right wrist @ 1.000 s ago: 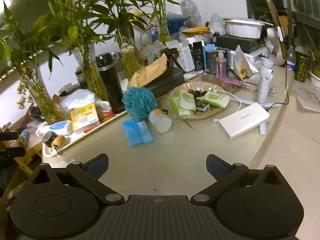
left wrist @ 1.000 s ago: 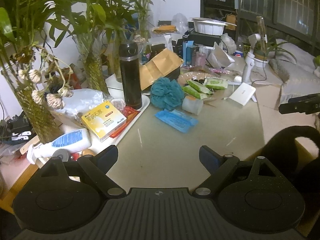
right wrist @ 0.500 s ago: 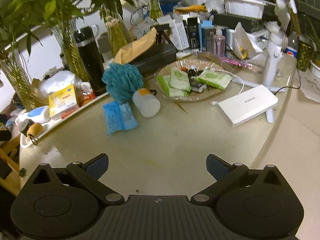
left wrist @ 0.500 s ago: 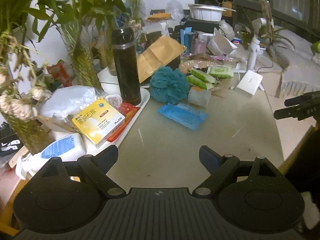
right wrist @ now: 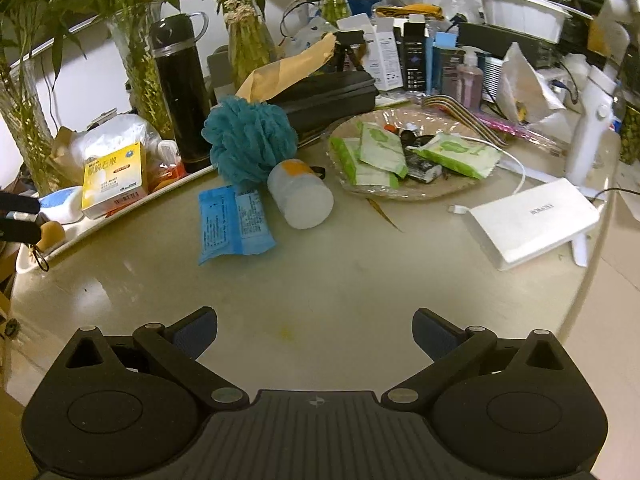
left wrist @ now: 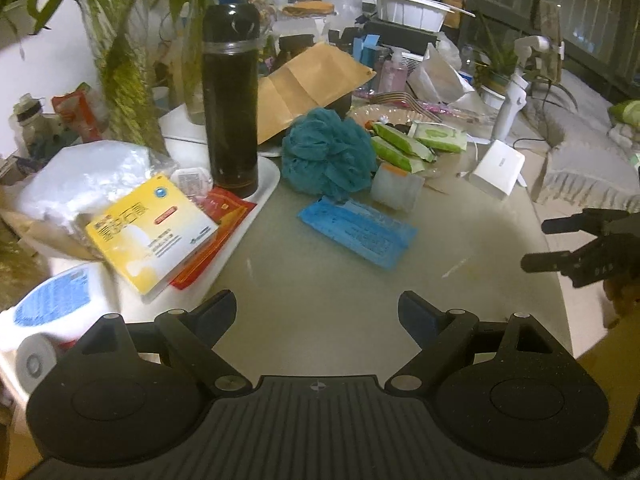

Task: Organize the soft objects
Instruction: 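Lower the left gripper over the blue wet-wipe packet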

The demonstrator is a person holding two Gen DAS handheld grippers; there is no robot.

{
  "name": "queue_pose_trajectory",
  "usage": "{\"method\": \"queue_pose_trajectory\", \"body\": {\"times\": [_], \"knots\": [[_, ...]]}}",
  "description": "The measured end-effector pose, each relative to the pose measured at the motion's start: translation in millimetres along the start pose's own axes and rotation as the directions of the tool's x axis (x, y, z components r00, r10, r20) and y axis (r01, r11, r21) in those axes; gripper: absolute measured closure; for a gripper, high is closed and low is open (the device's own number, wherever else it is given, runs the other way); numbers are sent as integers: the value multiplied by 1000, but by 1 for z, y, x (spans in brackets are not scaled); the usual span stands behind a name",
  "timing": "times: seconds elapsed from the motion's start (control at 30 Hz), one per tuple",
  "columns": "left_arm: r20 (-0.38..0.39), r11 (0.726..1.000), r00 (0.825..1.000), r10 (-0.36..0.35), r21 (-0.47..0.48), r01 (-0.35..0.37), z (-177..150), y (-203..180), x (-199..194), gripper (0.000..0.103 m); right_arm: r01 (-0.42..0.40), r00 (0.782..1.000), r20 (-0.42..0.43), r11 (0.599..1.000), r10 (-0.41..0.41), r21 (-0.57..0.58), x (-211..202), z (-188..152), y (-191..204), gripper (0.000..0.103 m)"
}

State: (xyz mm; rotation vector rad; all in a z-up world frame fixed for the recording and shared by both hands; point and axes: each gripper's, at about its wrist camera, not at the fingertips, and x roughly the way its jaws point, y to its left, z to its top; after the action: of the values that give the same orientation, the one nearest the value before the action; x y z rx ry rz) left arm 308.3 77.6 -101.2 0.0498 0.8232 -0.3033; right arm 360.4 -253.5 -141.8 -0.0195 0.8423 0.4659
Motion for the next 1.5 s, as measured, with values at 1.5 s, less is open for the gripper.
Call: {"method": "queue_pose_trajectory", "body": {"times": [1.5], "knots": [[-65,952,983,169,270,-146,14,-21,138,13,-6,999,40,999,7,-40,29,9,-6,0]]}}
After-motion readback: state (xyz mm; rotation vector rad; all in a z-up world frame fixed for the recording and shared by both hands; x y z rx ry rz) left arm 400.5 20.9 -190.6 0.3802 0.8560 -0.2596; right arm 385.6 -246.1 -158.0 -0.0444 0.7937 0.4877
